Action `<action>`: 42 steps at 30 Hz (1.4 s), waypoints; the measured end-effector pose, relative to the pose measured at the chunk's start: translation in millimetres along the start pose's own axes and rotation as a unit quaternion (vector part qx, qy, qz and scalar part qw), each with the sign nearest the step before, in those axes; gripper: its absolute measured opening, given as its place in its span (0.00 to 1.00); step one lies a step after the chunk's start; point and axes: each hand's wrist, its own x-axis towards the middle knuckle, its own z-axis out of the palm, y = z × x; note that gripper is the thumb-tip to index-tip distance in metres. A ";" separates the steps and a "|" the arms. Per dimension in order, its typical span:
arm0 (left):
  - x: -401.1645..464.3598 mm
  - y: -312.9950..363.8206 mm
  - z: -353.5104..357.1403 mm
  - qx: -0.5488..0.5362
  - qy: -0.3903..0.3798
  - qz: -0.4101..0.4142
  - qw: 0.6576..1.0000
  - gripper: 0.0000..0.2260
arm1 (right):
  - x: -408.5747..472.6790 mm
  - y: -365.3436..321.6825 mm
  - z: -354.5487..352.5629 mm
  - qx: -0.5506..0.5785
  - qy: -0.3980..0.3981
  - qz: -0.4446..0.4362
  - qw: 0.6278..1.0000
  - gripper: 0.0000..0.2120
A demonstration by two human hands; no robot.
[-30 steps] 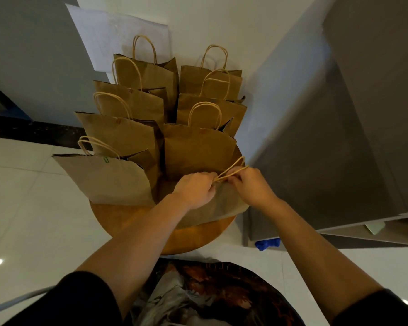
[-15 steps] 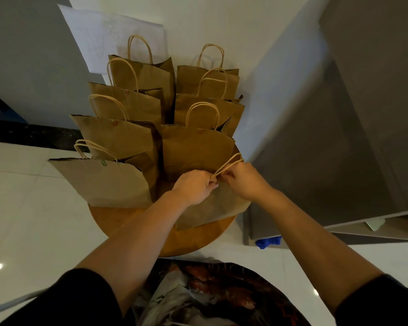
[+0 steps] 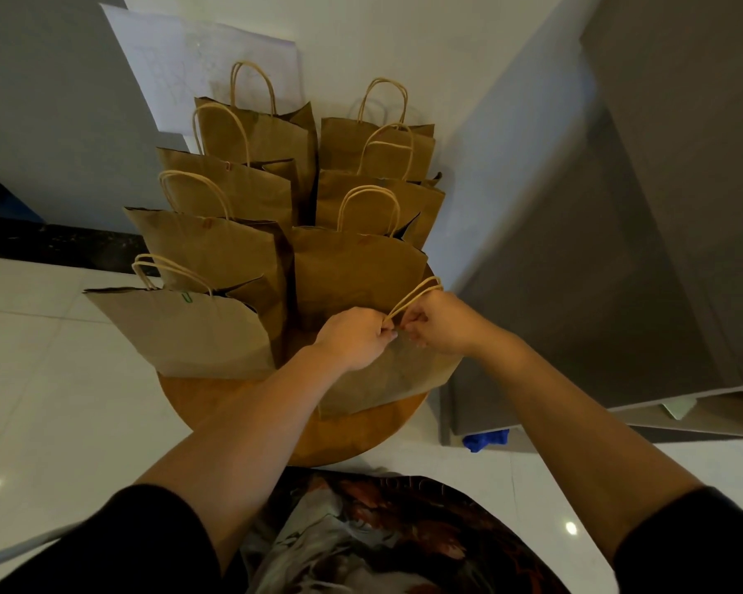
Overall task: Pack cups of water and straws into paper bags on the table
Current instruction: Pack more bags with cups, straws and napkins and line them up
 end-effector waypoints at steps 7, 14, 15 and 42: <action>-0.7 -2.6 -4.9 -0.038 -0.004 0.002 0.999 0.14 | -3.9 7.5 0.9 0.001 0.051 -0.023 0.998 0.10; -2.5 0.1 -4.5 0.000 -0.018 0.028 0.999 0.13 | 1.2 2.8 1.6 -0.048 0.020 0.000 0.999 0.12; -2.5 -0.7 -4.2 0.001 -0.018 0.030 0.999 0.13 | 1.9 2.1 2.4 -0.053 0.023 -0.002 0.998 0.12; -0.8 -5.5 -3.6 -0.042 -0.008 0.011 0.999 0.12 | 12.2 5.8 22.1 -0.075 0.052 -0.014 0.996 0.12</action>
